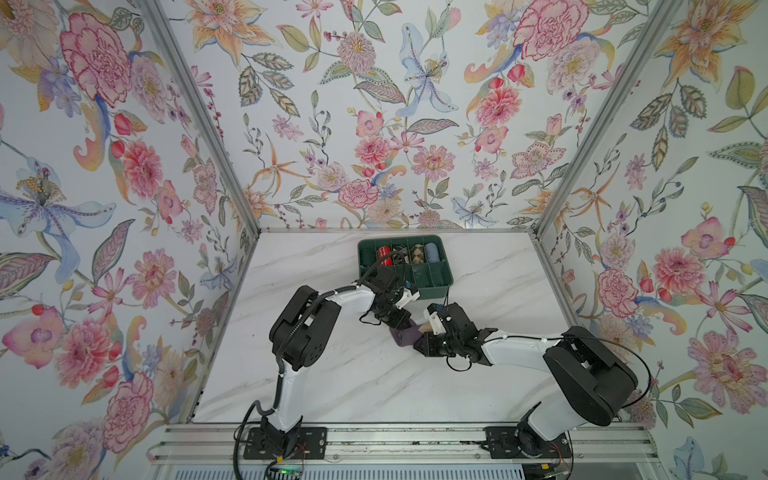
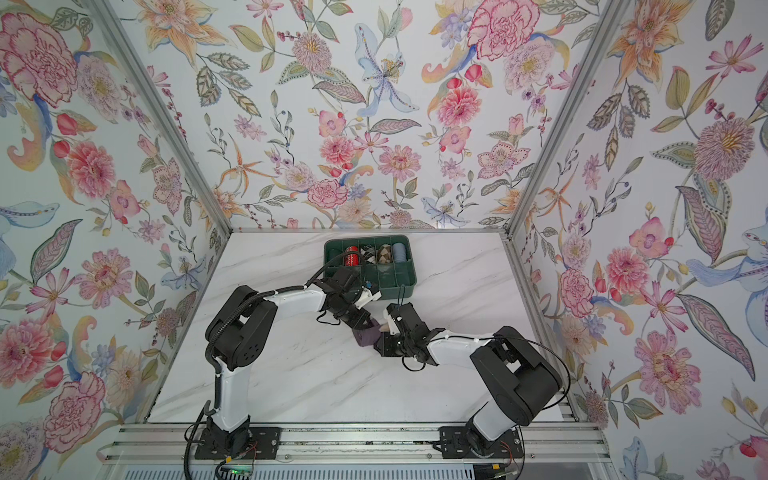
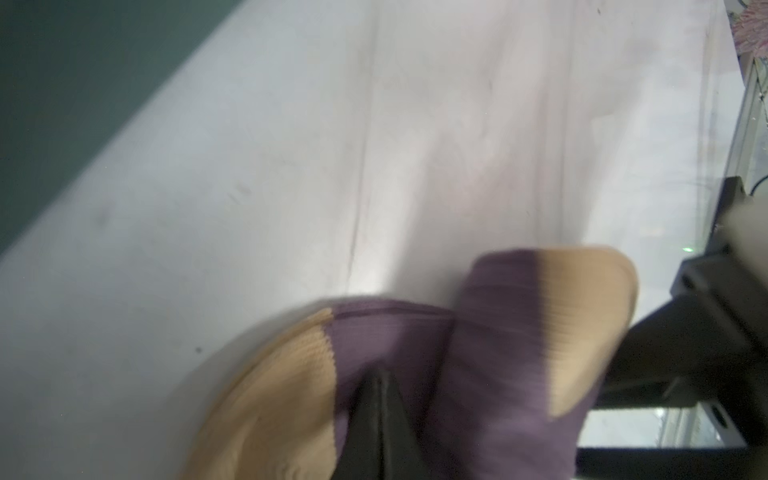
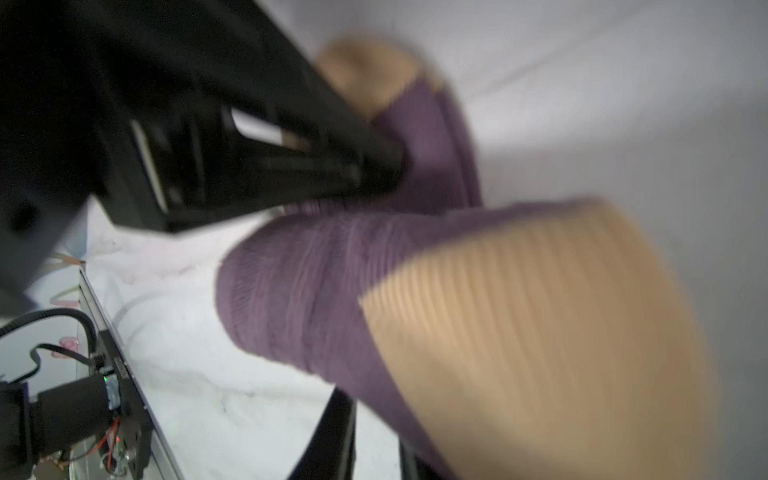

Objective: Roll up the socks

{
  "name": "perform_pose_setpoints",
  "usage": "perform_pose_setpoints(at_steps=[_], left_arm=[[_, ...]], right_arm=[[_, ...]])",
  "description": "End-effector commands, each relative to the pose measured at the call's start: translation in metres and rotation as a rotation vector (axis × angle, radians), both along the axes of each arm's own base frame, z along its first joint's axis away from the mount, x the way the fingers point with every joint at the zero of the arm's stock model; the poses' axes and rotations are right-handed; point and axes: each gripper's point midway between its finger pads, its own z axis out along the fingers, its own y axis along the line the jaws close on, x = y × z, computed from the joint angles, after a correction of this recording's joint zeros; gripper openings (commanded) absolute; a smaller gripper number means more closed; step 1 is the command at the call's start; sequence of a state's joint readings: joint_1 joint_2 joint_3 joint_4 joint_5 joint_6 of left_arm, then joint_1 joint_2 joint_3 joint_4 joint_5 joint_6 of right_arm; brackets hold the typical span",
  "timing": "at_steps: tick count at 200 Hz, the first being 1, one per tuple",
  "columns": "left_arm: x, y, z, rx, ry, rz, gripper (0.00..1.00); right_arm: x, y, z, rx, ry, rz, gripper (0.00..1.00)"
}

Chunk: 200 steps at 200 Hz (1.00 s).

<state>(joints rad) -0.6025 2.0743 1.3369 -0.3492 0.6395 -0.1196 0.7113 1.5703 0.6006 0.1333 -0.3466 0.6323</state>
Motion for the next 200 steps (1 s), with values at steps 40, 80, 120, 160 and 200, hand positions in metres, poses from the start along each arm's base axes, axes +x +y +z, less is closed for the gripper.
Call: perform_pose_setpoints(at_steps=[40,80,120,160,200], left_arm=[[-0.019,0.013,-0.037,0.059,0.038,0.039,0.0],[-0.036,0.018,-0.047,0.056,0.073,0.046,0.0],[-0.04,0.023,-0.046,0.064,0.075,0.049,0.0],[-0.045,0.023,-0.046,0.059,0.082,0.054,0.0],[-0.051,0.023,-0.049,0.057,0.092,0.058,0.0]], right_arm=[[-0.012,-0.021,-0.018,-0.087,0.071,-0.04,0.21],[-0.007,-0.023,-0.017,-0.096,0.07,-0.041,0.21],[-0.007,-0.04,-0.014,-0.149,0.063,-0.057,0.21],[0.002,-0.06,-0.002,-0.195,0.039,-0.088,0.22],[0.008,-0.058,0.006,-0.192,0.014,-0.081,0.23]])
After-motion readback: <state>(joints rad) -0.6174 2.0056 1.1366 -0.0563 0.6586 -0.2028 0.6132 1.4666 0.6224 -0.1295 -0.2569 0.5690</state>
